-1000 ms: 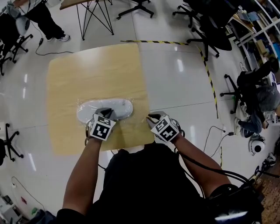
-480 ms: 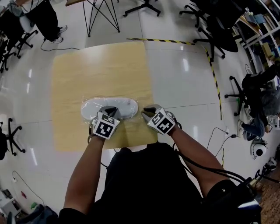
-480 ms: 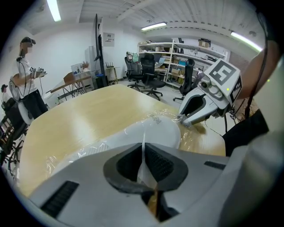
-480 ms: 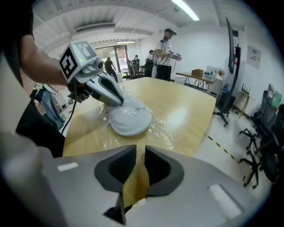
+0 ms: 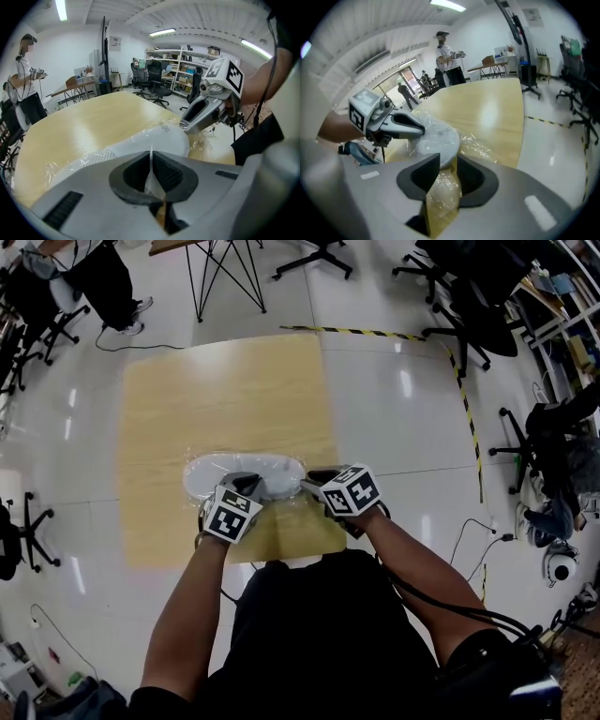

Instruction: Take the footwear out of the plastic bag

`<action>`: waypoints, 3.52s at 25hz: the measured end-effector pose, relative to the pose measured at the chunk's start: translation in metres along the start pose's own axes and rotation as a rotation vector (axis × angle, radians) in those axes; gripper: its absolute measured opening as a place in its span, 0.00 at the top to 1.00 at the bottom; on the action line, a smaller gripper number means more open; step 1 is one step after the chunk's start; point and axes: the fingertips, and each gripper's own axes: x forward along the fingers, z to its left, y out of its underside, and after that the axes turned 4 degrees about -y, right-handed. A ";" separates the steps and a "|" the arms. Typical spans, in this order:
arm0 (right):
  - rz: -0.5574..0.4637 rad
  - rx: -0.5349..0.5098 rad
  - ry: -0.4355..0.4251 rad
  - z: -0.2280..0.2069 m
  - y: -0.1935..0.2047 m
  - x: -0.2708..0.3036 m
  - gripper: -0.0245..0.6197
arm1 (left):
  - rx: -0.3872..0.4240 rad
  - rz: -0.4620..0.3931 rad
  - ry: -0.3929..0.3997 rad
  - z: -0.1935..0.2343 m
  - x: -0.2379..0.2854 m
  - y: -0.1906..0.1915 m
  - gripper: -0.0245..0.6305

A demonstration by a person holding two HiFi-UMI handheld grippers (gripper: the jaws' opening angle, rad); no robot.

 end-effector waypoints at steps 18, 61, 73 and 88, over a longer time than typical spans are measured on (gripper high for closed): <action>-0.075 0.248 -0.132 -0.012 0.005 -0.020 0.89 | -0.136 -0.134 -0.149 0.047 -0.064 0.004 0.55; 0.033 0.132 0.061 -0.071 -0.003 -0.054 0.87 | 0.149 0.078 -0.113 0.085 -0.080 0.055 0.71; -0.066 0.323 -0.004 -0.082 0.016 -0.069 0.88 | 0.239 0.221 -0.036 0.061 -0.037 0.086 0.95; -0.333 0.635 -0.104 -0.089 0.013 -0.054 0.38 | 0.145 0.112 -0.119 0.075 -0.046 0.054 0.72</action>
